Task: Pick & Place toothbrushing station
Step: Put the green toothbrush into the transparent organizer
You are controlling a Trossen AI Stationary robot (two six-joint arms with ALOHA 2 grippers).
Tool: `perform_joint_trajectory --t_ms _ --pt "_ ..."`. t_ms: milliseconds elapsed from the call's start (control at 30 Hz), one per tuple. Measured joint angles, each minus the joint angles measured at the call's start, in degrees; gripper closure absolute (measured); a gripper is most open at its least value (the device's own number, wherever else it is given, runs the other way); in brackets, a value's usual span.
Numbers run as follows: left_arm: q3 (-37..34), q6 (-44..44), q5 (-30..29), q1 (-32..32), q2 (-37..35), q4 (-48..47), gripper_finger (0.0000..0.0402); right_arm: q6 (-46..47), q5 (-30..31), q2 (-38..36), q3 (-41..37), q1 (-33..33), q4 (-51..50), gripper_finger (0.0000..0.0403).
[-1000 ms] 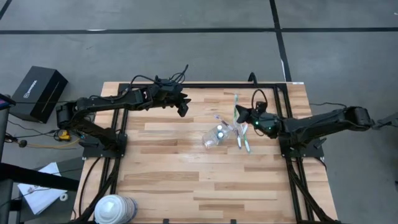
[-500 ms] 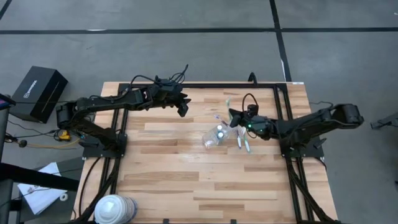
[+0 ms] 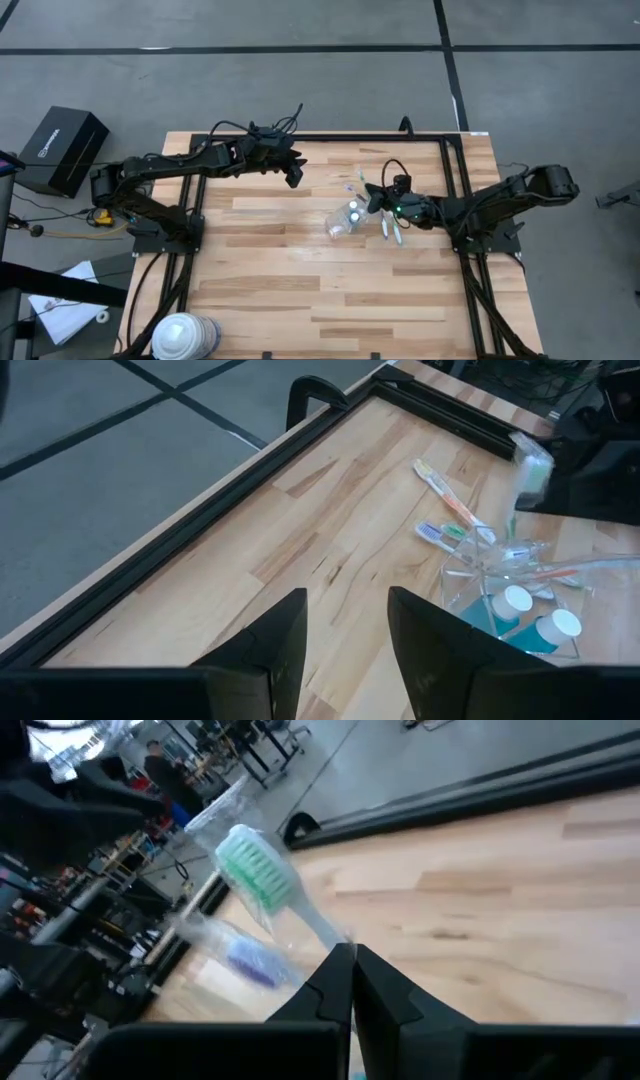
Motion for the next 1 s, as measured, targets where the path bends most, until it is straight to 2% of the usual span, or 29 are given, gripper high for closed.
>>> perform_joint_trajectory --t_ms 633,833,1000 --pt "-0.02 0.09 1.33 0.0 0.0 0.0 0.0266 13.84 7.23 -0.07 0.0 8.63 -12.29 0.0403" --pt "-0.02 0.09 1.31 0.0 0.0 -0.02 0.0266 14.85 9.41 -0.56 -0.09 10.32 -12.75 0.0402" --pt "-0.02 0.09 1.31 0.0 0.0 -0.02 0.0266 15.2 7.05 -1.33 -0.09 10.19 -12.78 0.0363"
